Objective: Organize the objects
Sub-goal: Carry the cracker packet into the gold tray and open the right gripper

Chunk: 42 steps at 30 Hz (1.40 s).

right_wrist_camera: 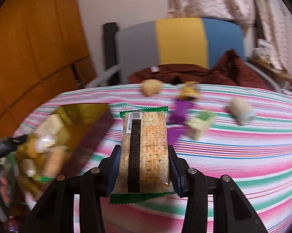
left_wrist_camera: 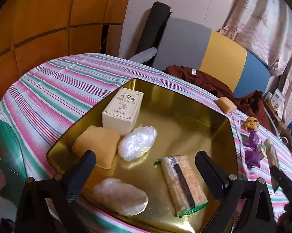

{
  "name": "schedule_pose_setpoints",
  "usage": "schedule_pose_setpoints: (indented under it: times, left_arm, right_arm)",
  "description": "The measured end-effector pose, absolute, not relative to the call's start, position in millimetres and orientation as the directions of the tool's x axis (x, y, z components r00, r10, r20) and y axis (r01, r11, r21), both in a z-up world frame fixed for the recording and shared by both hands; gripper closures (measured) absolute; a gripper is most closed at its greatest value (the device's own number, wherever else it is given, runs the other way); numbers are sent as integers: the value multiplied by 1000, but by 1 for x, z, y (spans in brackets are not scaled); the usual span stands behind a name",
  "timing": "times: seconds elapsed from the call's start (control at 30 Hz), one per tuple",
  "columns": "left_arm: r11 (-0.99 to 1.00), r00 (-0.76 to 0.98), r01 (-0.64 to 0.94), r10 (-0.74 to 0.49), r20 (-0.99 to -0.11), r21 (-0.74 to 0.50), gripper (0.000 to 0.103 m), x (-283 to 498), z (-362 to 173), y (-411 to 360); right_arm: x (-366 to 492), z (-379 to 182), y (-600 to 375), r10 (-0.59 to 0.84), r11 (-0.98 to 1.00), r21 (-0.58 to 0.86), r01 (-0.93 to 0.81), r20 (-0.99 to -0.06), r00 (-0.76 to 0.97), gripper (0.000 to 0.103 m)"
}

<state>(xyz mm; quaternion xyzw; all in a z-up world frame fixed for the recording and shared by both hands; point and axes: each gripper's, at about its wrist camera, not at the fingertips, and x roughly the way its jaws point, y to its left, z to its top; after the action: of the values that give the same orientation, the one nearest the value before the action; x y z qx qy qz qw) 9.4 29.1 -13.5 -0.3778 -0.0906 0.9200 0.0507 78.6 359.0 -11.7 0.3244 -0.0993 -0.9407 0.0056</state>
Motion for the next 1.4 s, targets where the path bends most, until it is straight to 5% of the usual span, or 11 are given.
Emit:
schedule_pose_setpoints:
  times: [0.4,0.87,1.4]
  left_arm:
    - [-976,-728,76,85,-680,-203,0,9,-8,-1]
    - [-967,-714,105,89,-694,-231,0,7,-11,-7]
    - [-977,-697,-18,163,-698,-210,0,15,-10,31]
  right_arm:
    - [27,-9,224,-325,-942,289,168,-670,-667,57]
    - [-3,-40,189,-197,-980,148,130,-766,-612,57]
    - [50,-21,276,-104,-972,224,-66,-668,-737,56]
